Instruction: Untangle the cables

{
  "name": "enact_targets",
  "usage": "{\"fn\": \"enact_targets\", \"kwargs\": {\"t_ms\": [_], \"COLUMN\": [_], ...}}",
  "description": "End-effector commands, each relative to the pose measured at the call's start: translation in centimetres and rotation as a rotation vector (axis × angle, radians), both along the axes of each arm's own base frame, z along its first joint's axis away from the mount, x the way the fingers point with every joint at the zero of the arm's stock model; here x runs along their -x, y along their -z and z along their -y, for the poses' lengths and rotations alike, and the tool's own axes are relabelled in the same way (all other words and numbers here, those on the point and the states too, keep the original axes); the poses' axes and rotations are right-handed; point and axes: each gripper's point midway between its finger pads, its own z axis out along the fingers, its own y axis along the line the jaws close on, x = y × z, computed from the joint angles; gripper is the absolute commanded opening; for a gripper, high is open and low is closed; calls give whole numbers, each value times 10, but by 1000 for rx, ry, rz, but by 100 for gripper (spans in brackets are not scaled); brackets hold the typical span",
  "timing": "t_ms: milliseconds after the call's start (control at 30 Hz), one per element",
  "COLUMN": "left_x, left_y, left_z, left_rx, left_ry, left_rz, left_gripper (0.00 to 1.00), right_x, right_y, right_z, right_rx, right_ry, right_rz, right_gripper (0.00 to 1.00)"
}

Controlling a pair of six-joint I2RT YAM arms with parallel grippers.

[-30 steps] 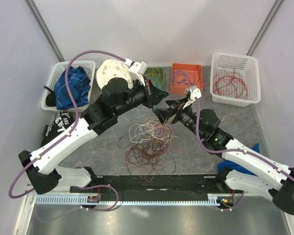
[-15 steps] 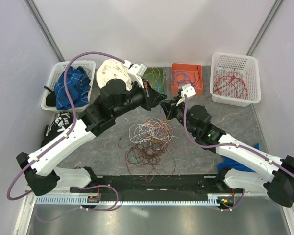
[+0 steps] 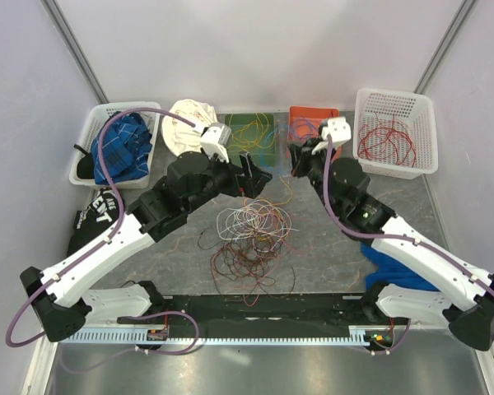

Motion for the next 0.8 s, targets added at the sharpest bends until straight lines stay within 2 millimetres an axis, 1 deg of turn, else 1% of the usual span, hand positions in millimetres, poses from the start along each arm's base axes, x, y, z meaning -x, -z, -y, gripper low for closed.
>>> {"fn": "enact_targets", "kwargs": {"t_ms": [0,33,67,100,133,167,200,233,267,300,333,367,400,433,467,500,533,567,600,633,667,700,733,767], "left_x": [-9,-7,-6,-8,-7,-2,-2,1,7,9,13,18,21,23,26,29,32,35,37,39,42,44,45,46], "left_y": [15,21,26,29,44,40,44,60,55,60,73,73,77,92,97,99,112,118,121,131,138,146,152,158], "left_z": [-40,-50,-56,-68,-75,-84,-93,-99,-105,-108,-111,-115,-115,-116,-116,-118,-118,-118,-119,-120,-121,-123,-123,-126], "left_rx": [2,1,14,18,5,50,59,46,95,104,107,131,137,126,124,132,122,118,118,109,99,92,86,72], "left_ry": [-206,-234,-266,-323,-353,-383,-421,-438,-449,-457,-462,-458,-450,-451,-439,-434,-436,-426,-424,-422,-421,-423,-422,-428], "left_rz": [-31,-37,-54,-54,-74,-80,-81,-101,-104,-111,-136,-137,-146,-167,-177,-180,-203,-216,-222,-238,-253,-264,-272,-278], "left_gripper": [100,100,100,100,100,100,100,100,100,100,100,100,100,100,100,100,100,100,100,100,100,100,100,100], "right_x": [-35,-42,-55,-69,-77,-92,-108,-116,-127,-143,-151,-168,-176,-183,-196,-202,-208,-219,-224,-230,-241,-247,-253,-262], "right_y": [-28,-41,-45,-35,-50,-52,-41,-54,-53,-36,-46,-26,-20,-22,-5,2,0,15,20,16,31,27,31,48], "right_z": [29,34,49,52,60,77,77,83,93,91,95,99,100,102,104,105,107,110,111,112,118,121,128,129], "right_rx": [30,21,3,25,4,-7,1,-8,-3,34,31,62,77,77,105,116,118,139,147,146,165,164,164,179], "right_ry": [168,189,241,267,286,333,344,362,394,404,419,444,451,458,473,481,491,504,510,516,530,541,551,552], "right_rz": [-14,-16,-20,-57,-50,-59,-94,-86,-94,-133,-121,-158,-173,-172,-203,-217,-213,-238,-248,-241,-265,-260,-266,-293], "right_gripper": [0,0,0,0,0,0,0,0,0,0,0,0,0,0,0,0,0,0,0,0,0,0,0,0]}}
